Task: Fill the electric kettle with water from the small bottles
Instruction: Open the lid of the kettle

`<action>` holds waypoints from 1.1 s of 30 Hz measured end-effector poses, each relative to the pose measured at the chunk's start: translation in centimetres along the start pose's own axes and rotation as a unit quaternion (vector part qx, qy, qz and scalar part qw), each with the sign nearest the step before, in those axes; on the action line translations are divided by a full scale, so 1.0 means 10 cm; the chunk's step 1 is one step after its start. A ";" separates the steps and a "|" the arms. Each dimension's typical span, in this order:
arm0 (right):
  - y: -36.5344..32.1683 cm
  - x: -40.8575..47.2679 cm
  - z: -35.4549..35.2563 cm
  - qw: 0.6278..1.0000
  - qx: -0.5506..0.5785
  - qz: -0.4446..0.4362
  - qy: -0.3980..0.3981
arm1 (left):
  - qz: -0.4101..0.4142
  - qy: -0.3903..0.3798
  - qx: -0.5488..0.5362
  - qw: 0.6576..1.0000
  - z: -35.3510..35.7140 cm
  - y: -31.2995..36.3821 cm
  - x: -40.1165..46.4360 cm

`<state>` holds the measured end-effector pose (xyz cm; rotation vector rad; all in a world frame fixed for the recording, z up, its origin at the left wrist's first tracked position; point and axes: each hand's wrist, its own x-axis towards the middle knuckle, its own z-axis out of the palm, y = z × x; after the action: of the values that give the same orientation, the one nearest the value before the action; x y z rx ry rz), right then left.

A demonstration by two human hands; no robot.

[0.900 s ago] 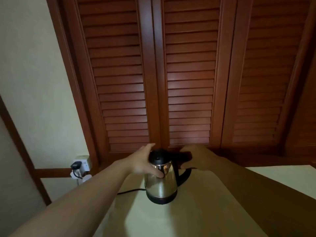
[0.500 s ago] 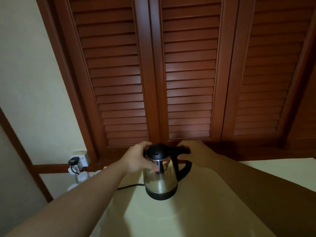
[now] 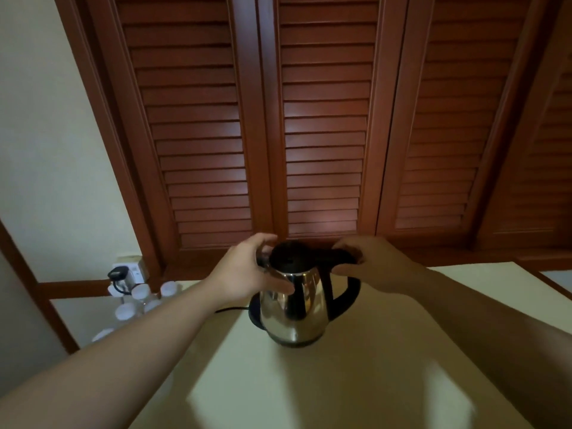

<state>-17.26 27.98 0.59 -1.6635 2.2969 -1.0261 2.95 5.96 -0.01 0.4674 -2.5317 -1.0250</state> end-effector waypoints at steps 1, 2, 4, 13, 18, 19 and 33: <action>0.00 -0.10 0.03 1.000 0.000 0.006 0.000 | -0.001 -0.003 -0.004 1.000 0.05 0.00 -0.09; 0.01 -0.20 0.07 1.000 0.001 0.010 0.000 | 0.001 -0.005 -0.004 1.000 0.09 0.00 -0.16; 0.03 -0.36 0.16 1.000 0.002 0.022 0.000 | 0.008 -0.007 0.004 1.000 0.15 -0.03 -0.30; 0.07 -0.63 0.52 0.999 0.011 0.048 -0.019 | -0.008 0.003 -0.022 1.000 0.36 -0.27 -0.62; 0.08 -0.59 0.55 0.999 -0.006 0.038 -0.035 | -0.011 0.011 -0.021 1.000 0.37 -0.36 -0.66; 0.07 -0.57 0.54 0.998 -0.017 0.037 -0.044 | -0.013 0.011 -0.021 1.000 0.36 -0.36 -0.67; -0.59 -0.08 0.59 0.943 -0.224 -0.060 -0.240 | -0.031 0.016 -0.031 0.999 0.35 -0.43 -0.69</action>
<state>-9.45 25.08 -0.70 -1.9538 2.2038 -0.0642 8.14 8.11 -6.86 0.5435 -2.4644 -1.1063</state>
